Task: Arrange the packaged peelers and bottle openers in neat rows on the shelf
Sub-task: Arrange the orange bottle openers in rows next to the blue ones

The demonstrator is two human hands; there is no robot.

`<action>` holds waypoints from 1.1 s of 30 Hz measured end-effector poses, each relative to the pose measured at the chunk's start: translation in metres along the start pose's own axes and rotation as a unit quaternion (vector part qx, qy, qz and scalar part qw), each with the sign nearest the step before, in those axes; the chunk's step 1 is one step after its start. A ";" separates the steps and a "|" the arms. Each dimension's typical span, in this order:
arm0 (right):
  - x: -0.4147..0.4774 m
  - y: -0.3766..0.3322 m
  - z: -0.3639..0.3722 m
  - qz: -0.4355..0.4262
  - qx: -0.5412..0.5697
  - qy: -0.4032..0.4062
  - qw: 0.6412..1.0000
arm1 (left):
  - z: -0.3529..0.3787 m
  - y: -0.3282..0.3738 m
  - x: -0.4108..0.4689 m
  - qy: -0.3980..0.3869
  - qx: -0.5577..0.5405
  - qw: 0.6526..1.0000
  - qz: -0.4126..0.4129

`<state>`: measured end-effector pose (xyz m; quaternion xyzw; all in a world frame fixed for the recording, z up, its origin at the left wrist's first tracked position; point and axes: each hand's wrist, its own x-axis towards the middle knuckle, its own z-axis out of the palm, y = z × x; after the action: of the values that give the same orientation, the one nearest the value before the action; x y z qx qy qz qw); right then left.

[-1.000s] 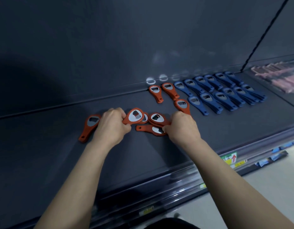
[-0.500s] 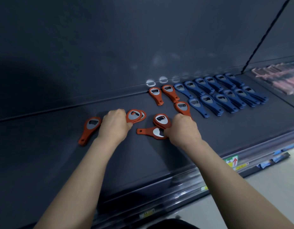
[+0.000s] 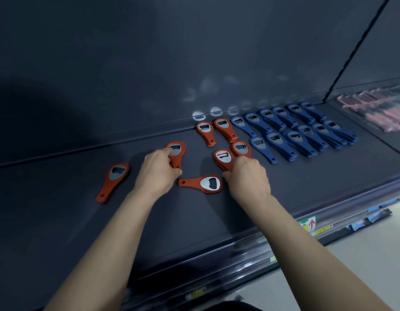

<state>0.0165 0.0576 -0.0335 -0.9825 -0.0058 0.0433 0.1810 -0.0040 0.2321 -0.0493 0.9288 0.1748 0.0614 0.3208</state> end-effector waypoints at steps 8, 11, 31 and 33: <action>0.002 0.002 0.002 -0.025 -0.032 0.005 0.999 | 0.013 -0.005 0.004 0.049 -0.026 0.997 0.050; 0.003 0.004 0.001 -0.032 -0.031 0.002 0.999 | 0.017 -0.004 0.008 0.043 -0.033 0.996 0.074; 0.001 -0.003 -0.007 -0.182 0.009 0.001 0.983 | 0.028 0.012 0.032 0.073 -0.039 0.989 0.122; -0.003 -0.011 -0.006 -0.223 0.026 -0.079 0.971 | 0.018 0.007 0.027 0.090 -0.018 0.991 0.102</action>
<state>0.0144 0.0659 -0.0234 -0.9447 -0.2383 0.0797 0.2109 0.0272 0.2263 -0.0593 0.9264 0.1065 0.1805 0.3127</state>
